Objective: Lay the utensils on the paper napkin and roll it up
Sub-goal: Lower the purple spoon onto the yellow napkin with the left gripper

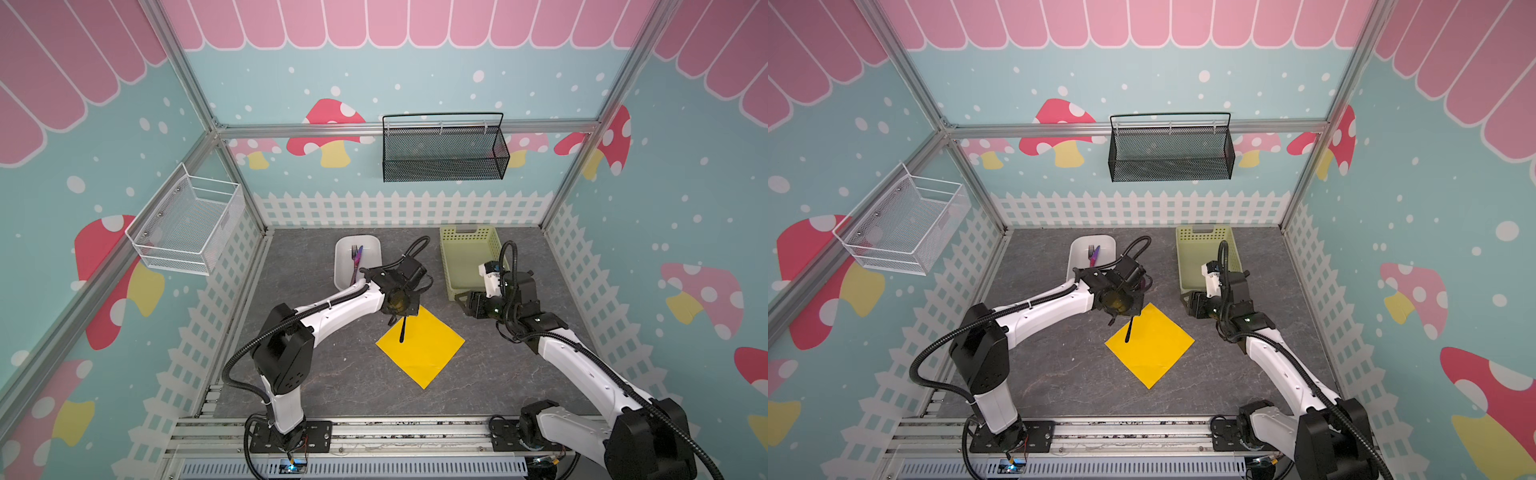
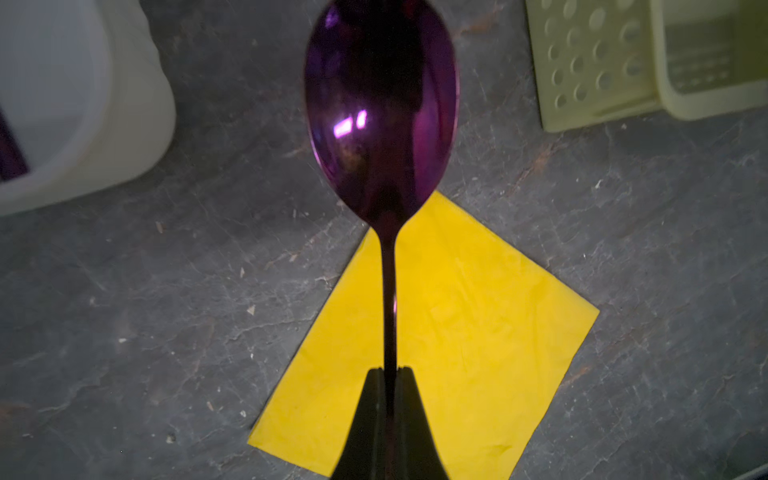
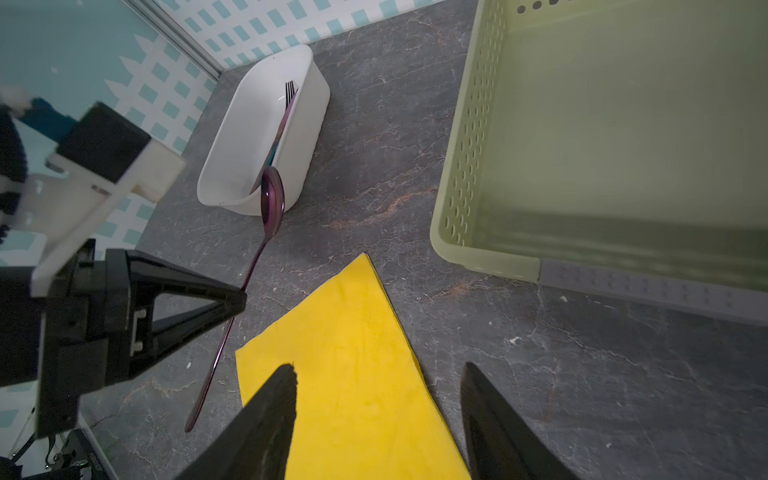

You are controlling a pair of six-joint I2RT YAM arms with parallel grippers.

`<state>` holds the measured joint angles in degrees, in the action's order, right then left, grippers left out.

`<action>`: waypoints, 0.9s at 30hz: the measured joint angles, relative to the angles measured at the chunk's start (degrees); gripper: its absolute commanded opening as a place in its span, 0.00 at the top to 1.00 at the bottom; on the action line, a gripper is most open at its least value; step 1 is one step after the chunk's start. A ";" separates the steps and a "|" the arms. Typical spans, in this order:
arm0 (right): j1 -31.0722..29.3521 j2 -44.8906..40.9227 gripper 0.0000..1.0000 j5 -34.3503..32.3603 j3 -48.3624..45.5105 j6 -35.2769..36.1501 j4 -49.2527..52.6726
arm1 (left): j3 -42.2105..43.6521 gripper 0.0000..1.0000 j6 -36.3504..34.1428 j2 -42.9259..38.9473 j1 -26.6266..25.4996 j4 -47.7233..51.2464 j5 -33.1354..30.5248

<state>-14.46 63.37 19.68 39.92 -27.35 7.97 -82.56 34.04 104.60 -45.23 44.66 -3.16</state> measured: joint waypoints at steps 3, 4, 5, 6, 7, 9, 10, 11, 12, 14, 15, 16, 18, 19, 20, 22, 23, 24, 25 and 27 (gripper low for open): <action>1.03 -1.20 0.35 0.28 -0.85 0.79 0.44 | 1.60 1.00 2.91 0.31 -2.29 -1.40 -0.83; 1.22 -1.53 0.35 0.28 -1.14 1.03 0.61 | 1.88 1.00 3.78 0.44 -2.89 -1.90 -1.20; 1.44 -1.90 0.35 0.28 -1.42 1.27 0.72 | 2.21 1.00 4.70 0.52 -3.45 -2.47 -1.60; 1.68 -2.23 0.35 0.31 -1.68 1.53 0.83 | 2.56 1.00 5.53 0.63 -3.98 -2.93 -1.92; 1.77 -2.49 0.35 0.33 -1.86 1.75 0.87 | 2.86 1.00 6.32 0.68 -4.35 -3.23 -2.29; 2.19 -2.97 0.35 0.42 -2.14 2.32 1.14 | 3.48 1.00 7.89 0.94 -4.87 -3.82 -3.17; 2.40 -3.06 0.35 0.48 -2.19 2.54 1.22 | 3.85 1.00 8.57 1.05 -5.01 -4.09 -3.61; 2.58 -3.15 0.35 0.55 -2.19 2.80 1.29 | 4.31 1.00 9.38 1.11 -5.16 -4.31 -4.09; 2.84 -3.15 0.35 0.68 -2.19 3.10 1.42 | 4.83 1.00 10.12 1.16 -5.22 -4.48 -4.61; 3.17 -3.15 0.35 0.76 -2.21 3.54 1.68 | 5.92 1.00 11.37 1.18 -5.31 -4.63 -5.27; 3.32 -3.17 0.35 0.81 -2.21 3.80 1.81 | 6.40 1.00 12.02 1.18 -5.31 -4.66 -5.57; 3.52 -3.19 0.34 0.85 -2.21 4.02 1.95 | 6.78 1.00 12.46 1.18 -5.31 -4.66 -5.86; 3.89 -3.26 0.34 0.92 -2.21 4.68 2.27 | 7.17 1.00 13.38 1.29 -5.42 -4.66 -6.36; 4.00 -3.30 0.34 0.90 -2.21 4.92 2.38 | 7.19 1.00 13.73 1.40 -5.51 -4.68 -6.56; 4.13 -3.37 0.34 0.90 -2.21 5.16 2.54 | 7.19 1.00 13.97 1.53 -5.60 -4.81 -6.71; 4.44 -3.56 0.34 0.92 -2.21 5.75 2.84 | 7.17 1.00 14.38 2.12 -5.81 -5.16 -6.99; 4.63 -3.67 0.34 0.92 -2.21 5.95 2.99 | 7.17 1.00 14.60 2.64 -5.90 -5.35 -7.15; 4.76 -3.76 0.34 0.94 -2.25 6.10 3.06 | 7.17 1.00 14.67 3.32 -5.92 -5.49 -7.30; 4.85 -3.89 0.34 0.96 -2.34 6.16 3.08 | 7.15 1.00 14.71 3.89 -5.92 -5.53 -7.39; 5.11 -4.04 0.34 1.01 -2.54 6.32 3.21 | 7.15 1.00 14.82 5.07 -5.90 -5.55 -7.45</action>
<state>-9.34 59.33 20.69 37.39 -21.04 11.18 -75.42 48.86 109.67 -51.13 39.11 -10.61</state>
